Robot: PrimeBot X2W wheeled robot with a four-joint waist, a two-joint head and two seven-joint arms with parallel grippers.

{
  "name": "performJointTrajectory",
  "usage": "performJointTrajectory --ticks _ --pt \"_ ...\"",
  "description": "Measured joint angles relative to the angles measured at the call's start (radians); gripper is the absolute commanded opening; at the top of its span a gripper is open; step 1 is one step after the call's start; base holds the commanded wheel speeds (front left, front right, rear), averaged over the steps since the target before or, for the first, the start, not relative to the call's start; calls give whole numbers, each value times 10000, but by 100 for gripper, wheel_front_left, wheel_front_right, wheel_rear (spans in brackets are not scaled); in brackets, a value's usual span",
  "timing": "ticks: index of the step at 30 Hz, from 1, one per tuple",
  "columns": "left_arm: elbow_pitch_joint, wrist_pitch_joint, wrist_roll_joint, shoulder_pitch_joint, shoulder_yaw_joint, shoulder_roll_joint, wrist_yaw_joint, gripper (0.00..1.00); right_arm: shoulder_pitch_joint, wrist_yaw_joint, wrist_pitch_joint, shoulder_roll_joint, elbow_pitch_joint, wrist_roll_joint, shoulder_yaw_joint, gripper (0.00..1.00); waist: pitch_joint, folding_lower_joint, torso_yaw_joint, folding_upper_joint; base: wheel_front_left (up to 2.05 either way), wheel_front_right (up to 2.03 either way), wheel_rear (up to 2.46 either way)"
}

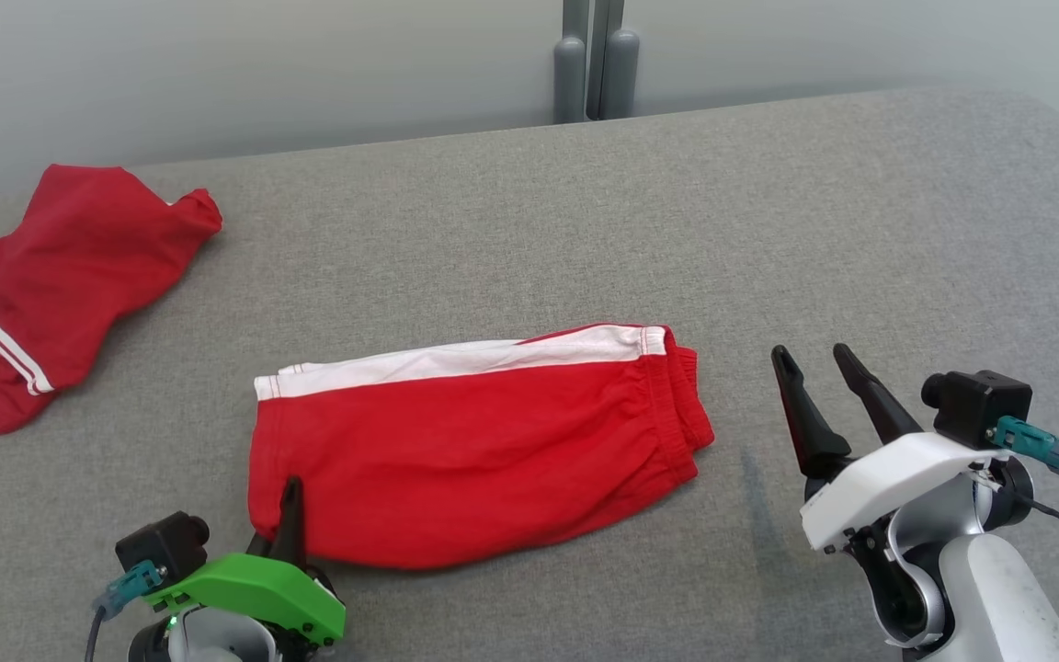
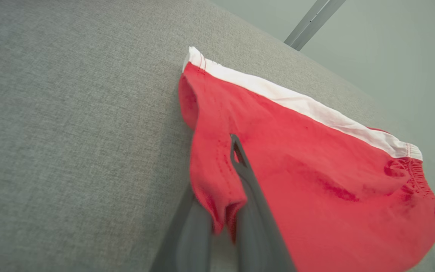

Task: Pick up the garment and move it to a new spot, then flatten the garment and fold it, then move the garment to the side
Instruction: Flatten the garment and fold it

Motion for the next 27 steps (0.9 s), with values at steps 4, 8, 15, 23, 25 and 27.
performJointTrajectory --ticks 4,8,15,23,25,27 --pt "0 12 -13 107 -27 -12 98 0 4 0 65 2 104 -12 46 100 -166 0 83 0 0 0 0" --pt "180 -52 173 114 -33 -15 257 88 24 0 73 6 196 -15 81 100 -287 0 77 0 0 0 0" --pt "309 -209 1081 113 -121 174 493 100 145 0 71 6 332 -40 42 100 -499 0 90 0 0 0 0" --pt "-907 -268 3179 215 355 585 1089 100 224 0 73 4 487 -307 -121 100 -704 0 383 0 0 0 0" --pt "-1392 -268 3745 533 545 589 1221 100 285 0 71 -4 593 -533 -203 100 -769 0 489 0 0 0 0" --pt "-1804 -267 4167 875 748 589 1302 100 348 0 59 -8 713 -658 -282 100 -843 0 598 0 0 0 0"
